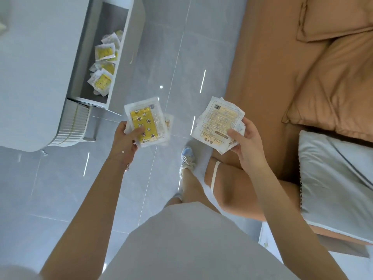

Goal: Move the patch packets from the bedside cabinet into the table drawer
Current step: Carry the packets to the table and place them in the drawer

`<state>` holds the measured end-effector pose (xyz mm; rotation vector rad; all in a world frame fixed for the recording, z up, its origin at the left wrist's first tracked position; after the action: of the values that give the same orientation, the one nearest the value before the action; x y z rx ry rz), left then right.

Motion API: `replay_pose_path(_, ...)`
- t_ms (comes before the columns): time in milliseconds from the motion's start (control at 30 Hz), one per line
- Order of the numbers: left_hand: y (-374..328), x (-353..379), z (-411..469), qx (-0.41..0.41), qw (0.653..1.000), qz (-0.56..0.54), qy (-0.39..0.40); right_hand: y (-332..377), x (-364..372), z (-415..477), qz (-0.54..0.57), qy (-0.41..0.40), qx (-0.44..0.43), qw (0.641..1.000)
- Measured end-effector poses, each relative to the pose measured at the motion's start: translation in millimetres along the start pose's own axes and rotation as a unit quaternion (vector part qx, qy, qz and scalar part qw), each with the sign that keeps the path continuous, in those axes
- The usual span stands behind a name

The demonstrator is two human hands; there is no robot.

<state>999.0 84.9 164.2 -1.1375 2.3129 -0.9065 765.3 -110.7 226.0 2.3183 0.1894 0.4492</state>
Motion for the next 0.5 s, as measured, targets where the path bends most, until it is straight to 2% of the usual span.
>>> replay_pose_path(333,-90,-16,90,-0.01,0.993,-0.104,-0.052,78,126,120,-0.081,0.073,0.012,0.994)
replay_pose_path(500,-133,-33,139,-0.014,0.982,-0.137,-0.129,104,200,185,-0.11,0.089,0.007,0.99)
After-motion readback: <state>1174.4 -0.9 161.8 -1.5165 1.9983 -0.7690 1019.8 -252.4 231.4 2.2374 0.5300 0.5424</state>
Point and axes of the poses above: each hand's wrist, its own z-axis towards the middle knuckle, its own x-axis out of the palm, y = z × x, the point moved 2 cm from there along z, towards the middle knuckle, and after that the axes turned 13 degrees about z, right-handed, at the moved point
